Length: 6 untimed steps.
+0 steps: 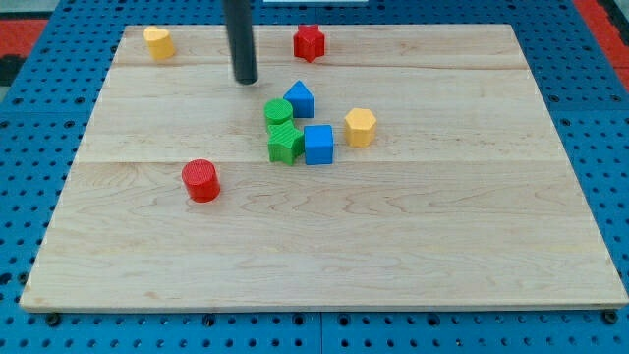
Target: Move the blue triangle to the top right corner of the board
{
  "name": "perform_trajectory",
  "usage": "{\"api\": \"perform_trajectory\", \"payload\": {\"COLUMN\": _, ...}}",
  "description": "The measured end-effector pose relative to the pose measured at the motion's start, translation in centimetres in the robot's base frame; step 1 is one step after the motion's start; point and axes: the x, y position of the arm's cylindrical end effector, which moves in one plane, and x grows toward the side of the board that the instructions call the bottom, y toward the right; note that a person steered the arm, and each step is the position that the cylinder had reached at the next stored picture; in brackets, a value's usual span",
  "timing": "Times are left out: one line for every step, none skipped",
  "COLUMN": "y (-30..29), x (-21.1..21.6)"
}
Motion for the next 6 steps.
{"api": "perform_trajectory", "payload": {"y": 1.0, "x": 3.9}}
{"api": "perform_trajectory", "payload": {"y": 11.3, "x": 2.2}}
{"api": "perform_trajectory", "payload": {"y": 17.3, "x": 1.4}}
{"api": "perform_trajectory", "payload": {"y": 22.2, "x": -0.1}}
{"api": "perform_trajectory", "payload": {"y": 26.5, "x": -0.5}}
{"api": "perform_trajectory", "payload": {"y": 27.8, "x": -2.0}}
